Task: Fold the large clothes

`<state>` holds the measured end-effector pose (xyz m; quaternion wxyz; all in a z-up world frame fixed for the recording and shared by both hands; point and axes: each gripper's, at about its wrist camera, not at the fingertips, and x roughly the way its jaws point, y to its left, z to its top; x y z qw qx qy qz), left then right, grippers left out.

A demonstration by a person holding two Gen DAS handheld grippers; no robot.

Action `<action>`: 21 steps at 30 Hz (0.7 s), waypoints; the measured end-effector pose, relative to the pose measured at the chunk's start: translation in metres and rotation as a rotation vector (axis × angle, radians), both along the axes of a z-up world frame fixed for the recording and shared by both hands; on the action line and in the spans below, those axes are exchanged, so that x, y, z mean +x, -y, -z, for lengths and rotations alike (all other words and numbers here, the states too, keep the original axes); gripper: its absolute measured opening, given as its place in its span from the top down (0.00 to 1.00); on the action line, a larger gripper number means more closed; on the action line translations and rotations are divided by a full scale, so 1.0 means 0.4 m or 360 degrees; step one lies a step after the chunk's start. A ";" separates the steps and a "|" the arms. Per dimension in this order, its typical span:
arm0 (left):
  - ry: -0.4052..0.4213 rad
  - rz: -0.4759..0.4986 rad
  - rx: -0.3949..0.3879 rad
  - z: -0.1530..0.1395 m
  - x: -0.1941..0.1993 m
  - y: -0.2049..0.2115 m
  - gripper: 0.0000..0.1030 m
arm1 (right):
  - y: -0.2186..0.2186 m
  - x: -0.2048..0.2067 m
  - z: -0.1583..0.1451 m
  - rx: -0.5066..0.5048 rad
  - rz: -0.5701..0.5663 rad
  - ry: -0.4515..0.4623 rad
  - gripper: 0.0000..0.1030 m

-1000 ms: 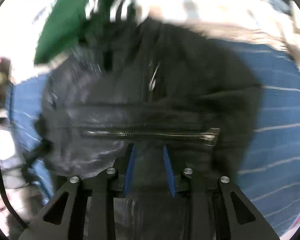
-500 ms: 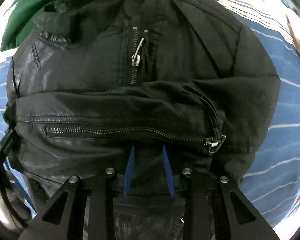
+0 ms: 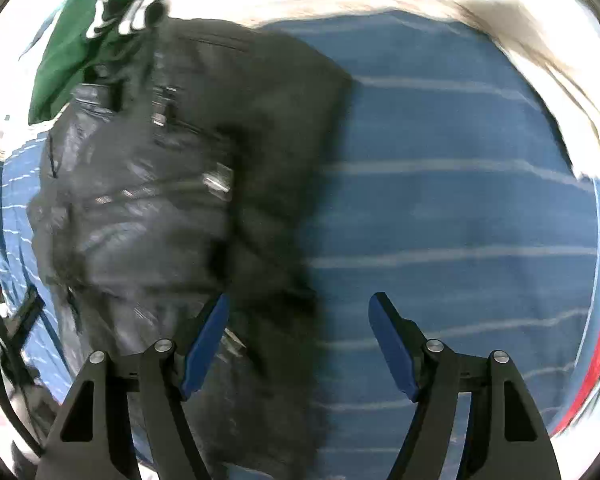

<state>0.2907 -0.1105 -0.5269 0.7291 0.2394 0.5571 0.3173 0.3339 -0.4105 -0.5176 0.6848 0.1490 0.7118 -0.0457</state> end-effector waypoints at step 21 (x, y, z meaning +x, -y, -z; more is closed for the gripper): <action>-0.0295 0.0224 0.0101 0.159 -0.451 0.666 0.00 | 0.468 -0.186 0.034 -0.0061 -0.0186 -0.0149 0.28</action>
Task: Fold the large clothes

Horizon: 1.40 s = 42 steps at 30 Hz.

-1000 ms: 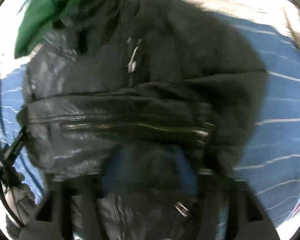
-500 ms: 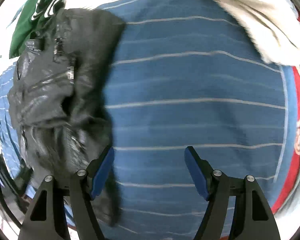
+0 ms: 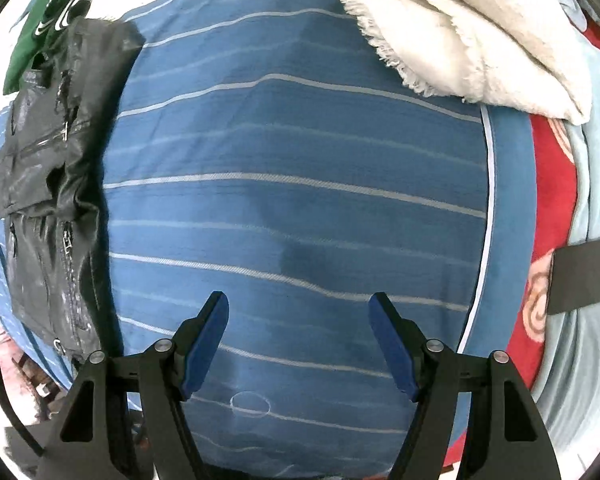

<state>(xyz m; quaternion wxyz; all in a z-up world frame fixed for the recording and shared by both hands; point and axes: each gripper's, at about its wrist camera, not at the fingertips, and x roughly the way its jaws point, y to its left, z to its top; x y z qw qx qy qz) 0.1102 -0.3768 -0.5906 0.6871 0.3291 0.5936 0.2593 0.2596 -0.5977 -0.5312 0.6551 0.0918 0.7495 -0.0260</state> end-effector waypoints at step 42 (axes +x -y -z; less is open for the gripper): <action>0.0531 -0.0732 -0.1370 -0.253 0.196 -0.941 0.74 | -1.032 0.525 -0.246 0.0613 -0.0171 0.0407 0.85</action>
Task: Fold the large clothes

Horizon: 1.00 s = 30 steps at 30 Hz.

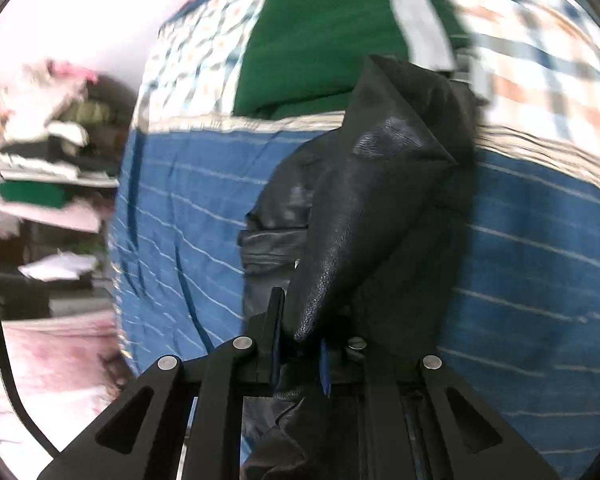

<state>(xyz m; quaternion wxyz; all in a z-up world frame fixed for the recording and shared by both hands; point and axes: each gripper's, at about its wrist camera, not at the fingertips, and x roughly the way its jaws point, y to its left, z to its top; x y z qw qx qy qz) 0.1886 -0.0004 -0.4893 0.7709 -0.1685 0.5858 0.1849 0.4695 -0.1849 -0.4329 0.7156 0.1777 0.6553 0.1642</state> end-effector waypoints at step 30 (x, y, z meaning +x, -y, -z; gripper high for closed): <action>-0.0197 -0.0320 -0.0030 0.274 0.002 -0.219 0.01 | 0.245 0.160 0.416 0.0321 0.0102 -0.0245 0.45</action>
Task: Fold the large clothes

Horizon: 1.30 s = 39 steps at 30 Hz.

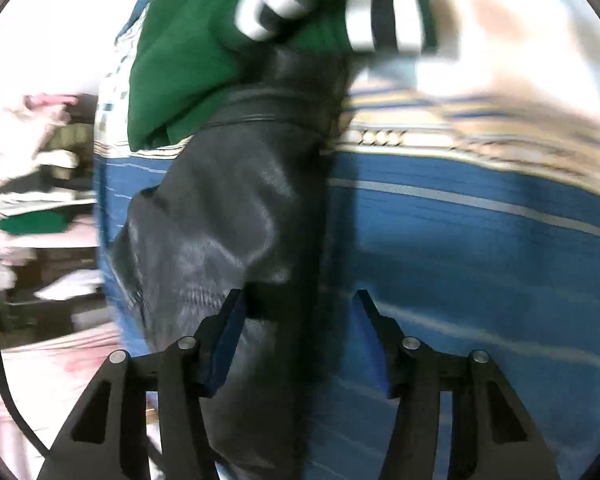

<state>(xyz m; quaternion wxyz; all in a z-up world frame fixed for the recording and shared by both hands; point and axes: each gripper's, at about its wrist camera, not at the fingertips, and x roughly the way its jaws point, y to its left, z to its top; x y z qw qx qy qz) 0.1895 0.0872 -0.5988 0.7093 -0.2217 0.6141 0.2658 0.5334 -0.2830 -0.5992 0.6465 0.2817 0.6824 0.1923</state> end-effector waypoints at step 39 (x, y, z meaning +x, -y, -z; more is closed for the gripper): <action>-0.0095 0.0111 0.0306 0.035 -0.092 -0.064 0.00 | 0.485 -0.672 -0.330 -0.0697 0.0437 0.0025 0.52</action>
